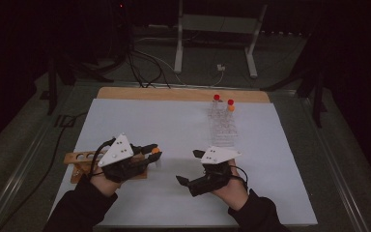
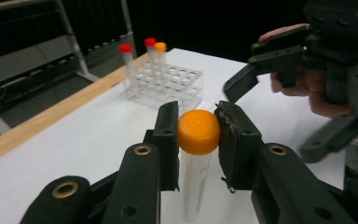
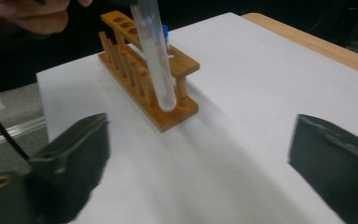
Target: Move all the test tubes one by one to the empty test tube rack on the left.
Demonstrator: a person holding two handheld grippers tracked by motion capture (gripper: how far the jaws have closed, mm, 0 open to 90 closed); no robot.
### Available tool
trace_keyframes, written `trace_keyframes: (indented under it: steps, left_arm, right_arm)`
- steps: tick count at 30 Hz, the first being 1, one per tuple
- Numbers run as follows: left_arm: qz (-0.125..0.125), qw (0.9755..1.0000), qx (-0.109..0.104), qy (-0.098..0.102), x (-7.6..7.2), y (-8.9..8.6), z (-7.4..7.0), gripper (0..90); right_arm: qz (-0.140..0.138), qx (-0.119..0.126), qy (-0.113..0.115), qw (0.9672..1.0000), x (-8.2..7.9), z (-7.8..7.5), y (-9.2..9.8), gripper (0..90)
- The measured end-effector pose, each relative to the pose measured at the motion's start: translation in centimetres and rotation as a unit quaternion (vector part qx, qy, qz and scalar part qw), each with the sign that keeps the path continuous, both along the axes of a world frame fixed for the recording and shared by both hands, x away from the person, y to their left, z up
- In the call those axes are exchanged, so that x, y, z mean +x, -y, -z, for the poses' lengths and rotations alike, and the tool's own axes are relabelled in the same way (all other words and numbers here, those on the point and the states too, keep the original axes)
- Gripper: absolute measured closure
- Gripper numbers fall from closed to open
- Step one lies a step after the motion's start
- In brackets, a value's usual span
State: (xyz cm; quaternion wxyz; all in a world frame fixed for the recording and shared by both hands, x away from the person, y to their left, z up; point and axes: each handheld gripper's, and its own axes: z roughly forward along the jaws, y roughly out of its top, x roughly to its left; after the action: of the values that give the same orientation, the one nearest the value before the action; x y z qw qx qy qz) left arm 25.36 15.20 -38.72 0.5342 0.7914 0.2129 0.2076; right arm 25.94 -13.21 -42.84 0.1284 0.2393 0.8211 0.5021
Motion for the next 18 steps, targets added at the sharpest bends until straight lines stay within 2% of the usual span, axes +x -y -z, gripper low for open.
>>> trace_keyframes:
  steps: [6,18]
  left_arm:
    - [-0.028,0.9995,-0.012,0.006,-0.3,-1.8,-0.6,71.8]
    - [-0.076,0.997,-0.014,0.009,-1.0,-5.2,-1.1,71.8]
  right_arm:
    - [-0.002,0.0,-0.001,1.0,-0.1,-0.2,0.1,0.0]
    - [0.004,0.008,-0.005,0.9999,0.1,-0.3,0.5,0.0]
